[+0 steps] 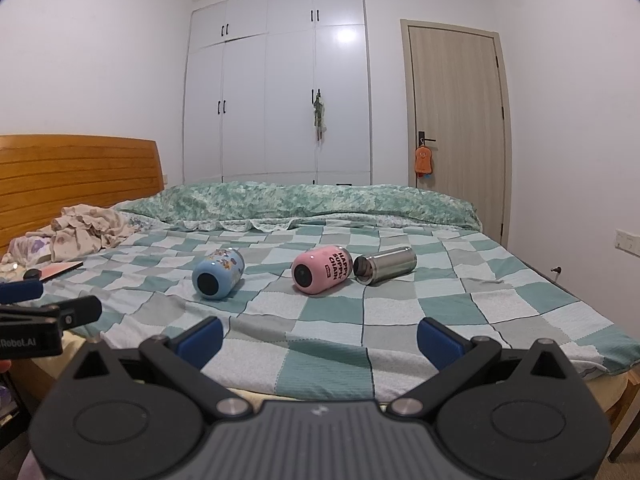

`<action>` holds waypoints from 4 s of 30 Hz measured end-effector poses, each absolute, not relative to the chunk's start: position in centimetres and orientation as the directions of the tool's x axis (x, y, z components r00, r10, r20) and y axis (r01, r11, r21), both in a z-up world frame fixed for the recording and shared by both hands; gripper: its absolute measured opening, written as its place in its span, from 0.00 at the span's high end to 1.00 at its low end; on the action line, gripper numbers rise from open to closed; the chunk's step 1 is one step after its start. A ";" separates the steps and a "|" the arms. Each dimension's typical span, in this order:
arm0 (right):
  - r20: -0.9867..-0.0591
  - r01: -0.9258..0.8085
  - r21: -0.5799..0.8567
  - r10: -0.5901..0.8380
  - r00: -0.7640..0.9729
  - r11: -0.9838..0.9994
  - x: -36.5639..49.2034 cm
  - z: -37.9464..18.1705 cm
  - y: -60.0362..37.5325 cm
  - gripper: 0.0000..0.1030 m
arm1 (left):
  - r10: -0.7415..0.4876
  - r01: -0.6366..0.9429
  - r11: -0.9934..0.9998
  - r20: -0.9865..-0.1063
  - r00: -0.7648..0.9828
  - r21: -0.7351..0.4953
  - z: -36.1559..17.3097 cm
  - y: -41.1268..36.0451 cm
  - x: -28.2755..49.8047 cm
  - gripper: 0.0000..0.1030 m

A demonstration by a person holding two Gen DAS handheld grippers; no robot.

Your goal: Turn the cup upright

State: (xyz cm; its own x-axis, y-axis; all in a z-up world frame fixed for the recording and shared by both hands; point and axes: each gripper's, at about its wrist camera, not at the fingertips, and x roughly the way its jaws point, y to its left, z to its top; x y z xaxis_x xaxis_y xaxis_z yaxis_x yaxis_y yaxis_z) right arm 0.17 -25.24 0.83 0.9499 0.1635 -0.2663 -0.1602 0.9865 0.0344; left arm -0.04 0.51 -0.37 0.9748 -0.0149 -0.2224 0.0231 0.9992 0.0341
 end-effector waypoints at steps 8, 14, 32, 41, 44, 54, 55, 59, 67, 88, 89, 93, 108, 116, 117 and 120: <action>-0.286 -0.167 0.023 0.166 0.944 0.986 2.0 0.3 -24.7 0.00 | -0.012 0.022 0.999 -0.243 0.970 0.041 -0.4 0.3 1.5 0.00; -0.307 -0.179 0.016 0.175 0.935 0.984 4.7 -0.3 -24.3 0.00 | 0.001 0.014 0.999 -0.266 0.964 0.051 -0.5 0.4 3.9 0.00; -0.352 -0.258 0.009 0.245 0.903 0.966 18.2 -1.5 -22.7 0.00 | 0.074 -0.019 0.989 -0.379 0.922 0.146 0.5 1.2 17.7 0.00; -0.380 -0.338 0.007 0.315 0.870 0.941 28.0 -1.3 -21.5 0.00 | 0.125 -0.023 0.980 -0.521 0.844 0.198 0.6 2.0 28.6 0.00; -0.399 -0.376 -0.012 0.340 0.852 0.927 31.3 -1.0 -20.7 0.00 | 0.151 -0.030 0.974 -0.546 0.824 0.224 0.4 2.1 32.0 0.00; -0.469 -0.470 0.006 0.418 0.778 0.883 40.9 -2.2 -18.5 0.00 | 0.208 -0.039 0.965 -0.662 0.720 0.260 -1.1 2.5 43.3 0.00; -0.476 -0.474 0.017 0.424 0.771 0.881 41.8 -2.5 -18.4 0.00 | 0.206 -0.037 0.967 -0.683 0.701 0.253 -1.5 2.7 44.3 0.00; -0.492 -0.489 0.049 0.447 0.747 0.871 44.5 -3.4 -18.3 0.00 | 0.176 -0.026 0.978 -0.757 0.629 0.206 -3.1 3.0 46.9 0.00; -0.473 -0.511 0.068 0.479 0.740 0.857 45.3 -4.3 -18.7 0.00 | 0.147 -0.070 0.989 -0.820 0.553 0.130 -5.3 4.3 48.8 0.17; -0.464 -0.516 0.035 0.471 0.750 0.856 36.3 -0.8 -18.5 0.00 | 0.106 -0.069 0.994 -0.814 0.571 0.082 -1.4 3.5 41.1 0.17; -0.462 -0.515 0.036 0.471 0.752 0.857 35.7 -0.6 -18.5 0.00 | 0.103 -0.065 0.995 -0.812 0.574 0.081 -1.0 3.4 40.1 0.17; -0.452 -0.515 0.044 0.477 0.754 0.856 33.0 0.4 -18.8 0.00 | 0.092 -0.049 0.996 -0.804 0.587 0.078 0.7 2.9 36.3 0.17; -0.553 -0.443 0.093 0.417 0.722 0.892 24.2 -0.9 -22.8 0.00 | 0.018 0.022 0.999 -0.832 0.554 0.037 -1.5 -1.3 27.2 0.18; -0.578 -0.391 0.098 0.372 0.726 0.915 22.4 -1.5 -25.8 0.00 | 0.033 -0.003 0.999 -0.833 0.552 0.038 -3.4 -2.1 28.2 0.18; -0.579 -0.386 0.100 0.369 0.727 0.917 22.3 -1.5 -26.0 0.00 | 0.034 -0.004 0.999 -0.833 0.552 0.038 -3.5 -2.1 28.4 0.18; -0.579 -0.379 0.104 0.366 0.728 0.919 22.2 -1.5 -26.2 0.00 | 0.035 -0.005 0.999 -0.833 0.552 0.038 -3.8 -2.0 28.7 0.16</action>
State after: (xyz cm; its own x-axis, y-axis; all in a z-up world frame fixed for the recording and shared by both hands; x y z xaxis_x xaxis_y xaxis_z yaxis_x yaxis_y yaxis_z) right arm 22.23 -26.23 -1.49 0.7283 0.3658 -0.5794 -0.3792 0.9195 0.1038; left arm 28.70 -1.99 -3.82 0.5520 0.0349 -0.8331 -0.0052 0.9993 0.0384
